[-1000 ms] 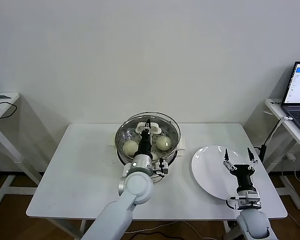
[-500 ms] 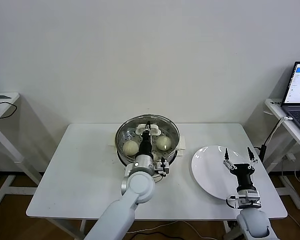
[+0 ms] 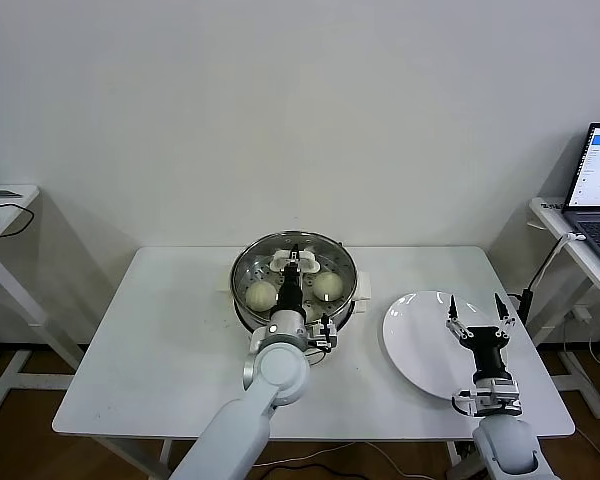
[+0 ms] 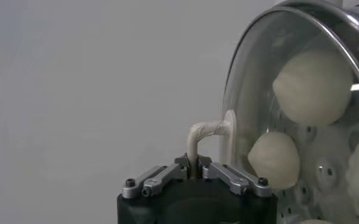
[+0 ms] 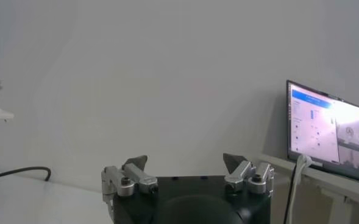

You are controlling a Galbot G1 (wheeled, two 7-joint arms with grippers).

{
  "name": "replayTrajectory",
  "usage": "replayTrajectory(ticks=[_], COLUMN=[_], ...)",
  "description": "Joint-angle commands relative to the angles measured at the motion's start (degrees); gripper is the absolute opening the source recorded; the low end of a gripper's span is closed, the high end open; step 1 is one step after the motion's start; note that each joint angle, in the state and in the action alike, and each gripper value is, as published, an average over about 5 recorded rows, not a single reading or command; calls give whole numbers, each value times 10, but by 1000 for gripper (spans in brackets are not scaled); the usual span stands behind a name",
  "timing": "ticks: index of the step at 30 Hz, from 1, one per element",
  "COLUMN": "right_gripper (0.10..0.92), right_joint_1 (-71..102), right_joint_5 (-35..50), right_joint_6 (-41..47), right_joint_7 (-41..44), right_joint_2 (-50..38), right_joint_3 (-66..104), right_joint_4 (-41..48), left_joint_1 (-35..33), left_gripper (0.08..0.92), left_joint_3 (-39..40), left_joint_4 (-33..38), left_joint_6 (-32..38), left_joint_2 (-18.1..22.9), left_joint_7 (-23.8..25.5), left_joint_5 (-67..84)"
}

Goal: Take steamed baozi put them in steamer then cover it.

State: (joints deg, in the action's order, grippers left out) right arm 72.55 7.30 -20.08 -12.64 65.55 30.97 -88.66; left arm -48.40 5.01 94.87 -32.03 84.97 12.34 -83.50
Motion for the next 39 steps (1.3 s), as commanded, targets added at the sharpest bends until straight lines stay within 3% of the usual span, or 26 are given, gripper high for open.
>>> replayTrajectory(ticks=[1, 25, 28, 39], right_gripper=[823, 823, 823, 823], right_joint_1=[1, 4, 5, 3], right_joint_5=[0, -2, -4, -6], right_joint_6=[-1, -1, -2, 2], right_joint_7=[0, 0, 0, -1], right_joint_2=[0, 1, 2, 3], right_joint_3=[0, -2, -3, -6], right_joint_4=[1, -3, -3, -10], left_joint_1=[-1, -10, -13, -46], left_gripper=[187, 193, 247, 562], left_joint_3=[0, -13, -14, -4], left_joint_4=[-6, 2, 13, 99], left_joint_6=[3, 8, 6, -6], left_joint_2=[2, 1, -1, -30], left_joint_7=[1, 4, 4, 12], left_joint_5=[-3, -8, -6, 17])
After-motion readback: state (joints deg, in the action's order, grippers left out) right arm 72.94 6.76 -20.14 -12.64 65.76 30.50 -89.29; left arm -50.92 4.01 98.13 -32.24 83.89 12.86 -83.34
